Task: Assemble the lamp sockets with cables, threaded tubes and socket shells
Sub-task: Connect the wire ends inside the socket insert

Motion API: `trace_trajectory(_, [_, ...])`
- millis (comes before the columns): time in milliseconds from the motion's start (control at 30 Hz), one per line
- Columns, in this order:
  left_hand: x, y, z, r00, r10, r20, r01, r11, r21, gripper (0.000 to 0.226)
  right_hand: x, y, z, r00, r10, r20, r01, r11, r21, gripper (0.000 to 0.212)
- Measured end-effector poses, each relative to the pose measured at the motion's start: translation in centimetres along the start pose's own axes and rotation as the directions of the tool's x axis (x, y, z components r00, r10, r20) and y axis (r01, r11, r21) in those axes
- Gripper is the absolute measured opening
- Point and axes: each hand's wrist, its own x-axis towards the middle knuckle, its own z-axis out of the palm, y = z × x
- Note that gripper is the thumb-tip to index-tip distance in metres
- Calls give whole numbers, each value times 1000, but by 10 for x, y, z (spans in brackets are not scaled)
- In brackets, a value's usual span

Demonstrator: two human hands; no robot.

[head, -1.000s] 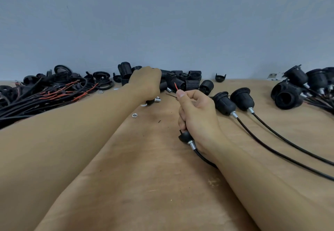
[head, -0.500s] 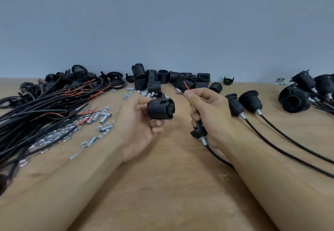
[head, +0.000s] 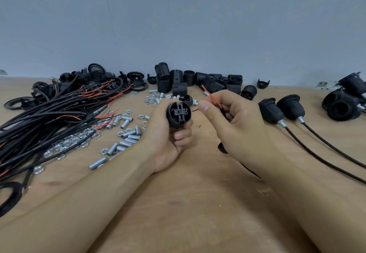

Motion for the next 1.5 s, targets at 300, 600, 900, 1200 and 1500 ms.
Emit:
trace_trajectory(300, [-1,-1,3,999,35,17,-37,993,116,34,-2,-1,3,994,-113,-10,109,979,-170,16])
trace_trajectory(600, [-2,-2,7,998,56,11,-57,978,199,30,-3,4,4,987,-155,-31,144,963,-229,15])
trace_trajectory(900, [-1,-3,9,997,68,-22,-61,970,236,39,-5,2,9,980,-196,-37,182,956,-230,11])
trace_trajectory(1200, [0,-2,8,999,40,-36,-33,984,175,37,-3,3,5,965,-256,51,260,925,-277,4])
trace_trajectory(1500, [3,-7,10,973,144,-182,-76,939,336,33,-1,4,-1,978,-190,83,208,908,-363,10])
